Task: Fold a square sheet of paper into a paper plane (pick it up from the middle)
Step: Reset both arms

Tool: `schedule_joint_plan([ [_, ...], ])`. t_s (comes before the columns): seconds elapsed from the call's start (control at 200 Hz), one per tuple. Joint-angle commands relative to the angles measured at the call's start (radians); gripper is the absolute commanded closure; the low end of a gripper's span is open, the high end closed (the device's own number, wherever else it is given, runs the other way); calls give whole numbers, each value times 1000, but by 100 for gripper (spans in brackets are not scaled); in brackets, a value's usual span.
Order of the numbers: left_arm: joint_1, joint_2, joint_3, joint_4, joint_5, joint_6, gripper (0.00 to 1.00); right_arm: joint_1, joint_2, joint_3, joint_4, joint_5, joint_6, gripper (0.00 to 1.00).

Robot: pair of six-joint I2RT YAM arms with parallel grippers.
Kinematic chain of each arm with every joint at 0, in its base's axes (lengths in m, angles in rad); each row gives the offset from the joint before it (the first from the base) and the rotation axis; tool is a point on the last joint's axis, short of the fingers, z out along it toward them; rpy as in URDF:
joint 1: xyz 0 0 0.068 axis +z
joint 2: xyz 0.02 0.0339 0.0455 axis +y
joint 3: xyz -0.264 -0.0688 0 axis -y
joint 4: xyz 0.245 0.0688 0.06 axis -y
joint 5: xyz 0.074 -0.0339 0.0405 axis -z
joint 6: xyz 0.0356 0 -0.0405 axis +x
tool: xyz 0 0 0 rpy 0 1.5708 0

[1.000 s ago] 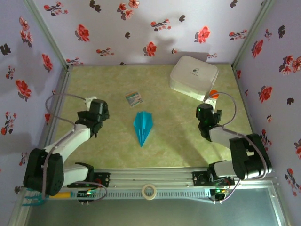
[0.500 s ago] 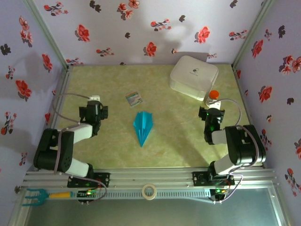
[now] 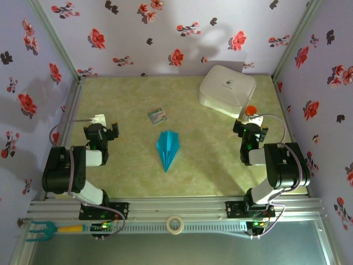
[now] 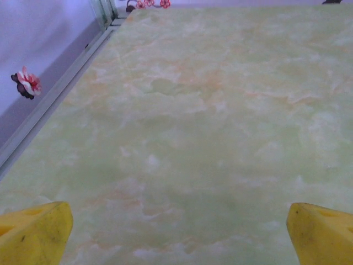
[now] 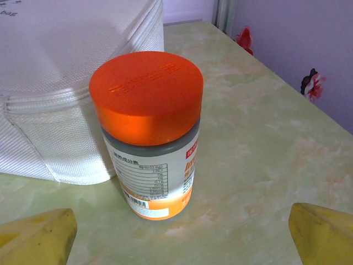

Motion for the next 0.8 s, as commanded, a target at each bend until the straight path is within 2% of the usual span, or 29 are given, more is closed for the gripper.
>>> schedule_joint_plan([
  [0.0,6,7,1,72,24,-30,0,-3,-9,6,11,38,24,1],
  [0.795,0,5,-5,81,3,-31,0,-4,-8,7,12,38,23,1],
])
